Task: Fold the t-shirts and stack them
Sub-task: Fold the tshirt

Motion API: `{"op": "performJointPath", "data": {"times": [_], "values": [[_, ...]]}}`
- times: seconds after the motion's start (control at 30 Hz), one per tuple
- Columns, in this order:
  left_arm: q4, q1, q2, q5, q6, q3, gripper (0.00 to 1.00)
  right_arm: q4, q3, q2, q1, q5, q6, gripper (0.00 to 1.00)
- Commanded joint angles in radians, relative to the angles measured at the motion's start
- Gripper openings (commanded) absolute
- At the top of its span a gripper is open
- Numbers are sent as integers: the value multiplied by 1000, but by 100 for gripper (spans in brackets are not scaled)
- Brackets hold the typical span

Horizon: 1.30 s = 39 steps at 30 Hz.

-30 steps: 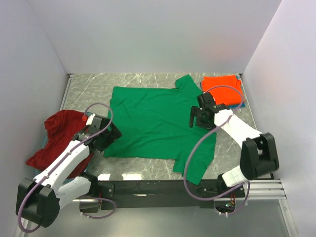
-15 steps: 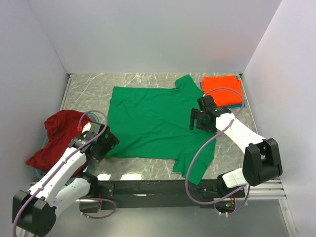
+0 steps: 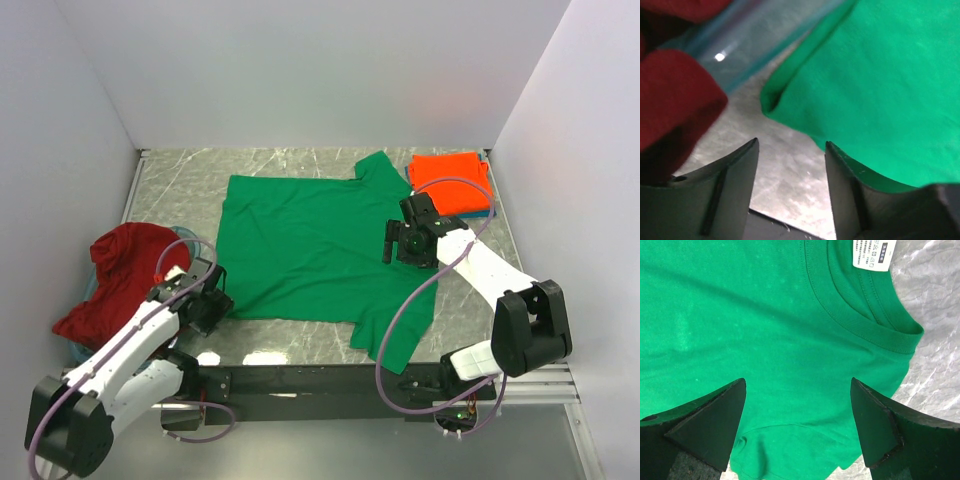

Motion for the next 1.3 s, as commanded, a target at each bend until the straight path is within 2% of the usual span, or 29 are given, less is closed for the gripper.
{"op": "performJointPath", "data": {"times": [0.0,0.03,0.13,0.6,0.7,0.8,0.83,0.9,0.93,1.0,1.17,1.27], "values": [[16,-4,50,-69,-23,12,59,7,-2,-13,5,8,-13,91],[22,-1,83,-69,-17,15,54,9,-5,-14,7,9,-13,91],[29,-1,140,-67,-11,18,46,7,-3,-16,7,15,-13,91],[102,13,244,-144,14,33,48,6,-5,-5,5,20,-15,91],[116,17,271,-136,23,35,45,4,-5,-10,8,17,-13,91],[124,17,275,-130,31,29,36,1,-8,-17,7,21,-12,91],[130,17,271,-127,29,23,28,1,-8,-20,7,21,-10,91],[137,17,264,-118,31,13,20,-4,-11,-25,8,23,-7,91],[142,17,257,-109,31,7,10,-5,-12,-28,11,23,-7,91],[139,17,249,-107,28,6,3,-14,-12,-37,21,38,-6,91],[125,17,223,-112,38,18,1,-37,-20,-72,73,64,6,91],[139,17,208,-103,57,19,1,-65,-44,-112,166,72,25,91]]}}
